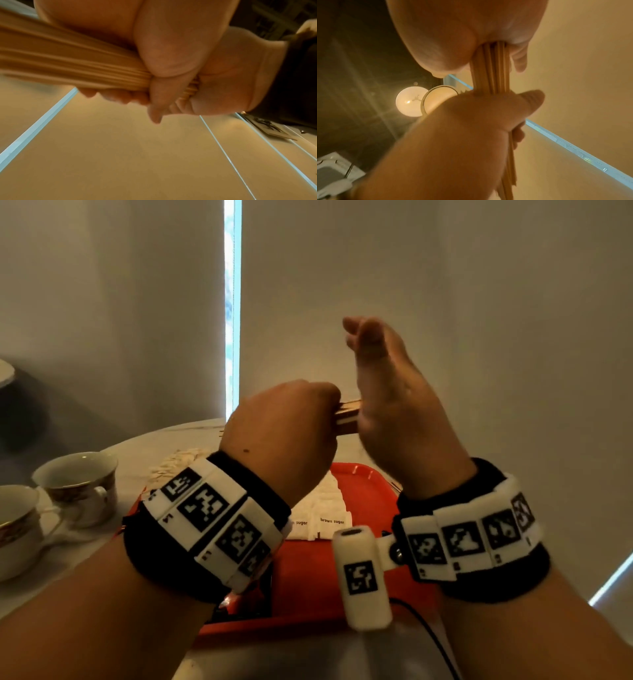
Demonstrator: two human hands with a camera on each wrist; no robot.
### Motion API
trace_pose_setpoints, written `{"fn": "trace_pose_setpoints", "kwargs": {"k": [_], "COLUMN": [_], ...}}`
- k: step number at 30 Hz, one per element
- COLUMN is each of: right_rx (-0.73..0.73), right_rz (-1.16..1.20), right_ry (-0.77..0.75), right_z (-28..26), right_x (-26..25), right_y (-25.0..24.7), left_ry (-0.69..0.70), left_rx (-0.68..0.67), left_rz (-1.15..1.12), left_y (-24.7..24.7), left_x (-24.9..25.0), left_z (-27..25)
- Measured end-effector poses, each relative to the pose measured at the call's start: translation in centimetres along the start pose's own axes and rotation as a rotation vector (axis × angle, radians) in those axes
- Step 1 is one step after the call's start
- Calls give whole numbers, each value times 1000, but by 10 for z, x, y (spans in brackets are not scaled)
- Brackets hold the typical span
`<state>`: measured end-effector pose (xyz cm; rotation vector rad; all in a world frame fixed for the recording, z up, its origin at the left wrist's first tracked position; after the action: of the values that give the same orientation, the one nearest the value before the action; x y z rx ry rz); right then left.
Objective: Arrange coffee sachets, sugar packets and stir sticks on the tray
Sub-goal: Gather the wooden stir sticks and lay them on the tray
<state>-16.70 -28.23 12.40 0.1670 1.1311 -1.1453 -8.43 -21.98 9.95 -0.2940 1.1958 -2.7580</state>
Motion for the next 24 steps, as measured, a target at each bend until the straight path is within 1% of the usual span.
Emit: {"fn": "trace_pose_setpoints", "kwargs": {"k": [2, 3, 4, 5, 6, 7, 8, 9, 10, 12, 13, 15, 18, 19, 20, 22, 23, 24], "right_rx": [86, 130, 153, 156, 137, 93, 41, -15, -71, -160, -185, -211, -215, -231, -285, -469, -528, -542], "right_rz": [194, 356, 513, 637, 731, 805, 876, 940, 1008, 1145, 1209, 1288, 1325, 1329, 1339, 1382, 1392, 1389], "right_ry": [35, 57, 73, 84, 113, 173, 252, 336, 415, 551, 595, 670, 747, 764, 759, 672, 638, 632], "right_z": [8, 12, 15, 17, 19, 20, 23, 25, 26, 28, 28, 27, 26, 24, 22, 15, 12, 12], "right_x": [8, 12, 14, 18, 22, 28, 35, 42, 48, 56, 59, 62, 65, 65, 62, 51, 47, 47], "right_y": [-12, -22, -31, -38, -40, -36, -30, -22, -13, 2, 8, 17, 30, 34, 39, 47, 48, 47], "left_ry": [4, -30, -96, -177, -252, -317, -364, -403, -422, -411, -405, -399, -366, -352, -342, -339, -346, -358], "left_rx": [52, 101, 147, 221, 313, 415, 507, 583, 637, 699, 718, 723, 722, 707, 677, 585, 557, 546], "left_rz": [-158, -350, -625, -983, -1342, -1628, -1824, -1928, -1973, -1967, -1956, -1946, -1901, -1879, -1861, -1841, -1831, -1822], "left_y": [-2, -2, -3, -2, 0, 2, 3, 3, 2, -3, -5, -7, -6, -3, 2, 14, 18, 21], "left_x": [-6, -11, -18, -24, -32, -40, -46, -53, -58, -66, -68, -67, -57, -51, -44, -27, -21, -18], "left_z": [1, 1, 2, 2, 4, 6, 7, 9, 9, 9, 9, 8, 7, 6, 5, 5, 5, 5]}}
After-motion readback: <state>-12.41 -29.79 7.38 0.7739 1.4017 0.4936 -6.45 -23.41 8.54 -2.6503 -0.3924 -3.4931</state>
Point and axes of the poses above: each hand's wrist, its own z-axis towards the middle knuckle, its own y-axis out of the palm, x = y × z, the point moved 5 cm from there along z, towards the middle knuckle, and after that the axes turned 8 degrees about y, right-handed, at the moved point
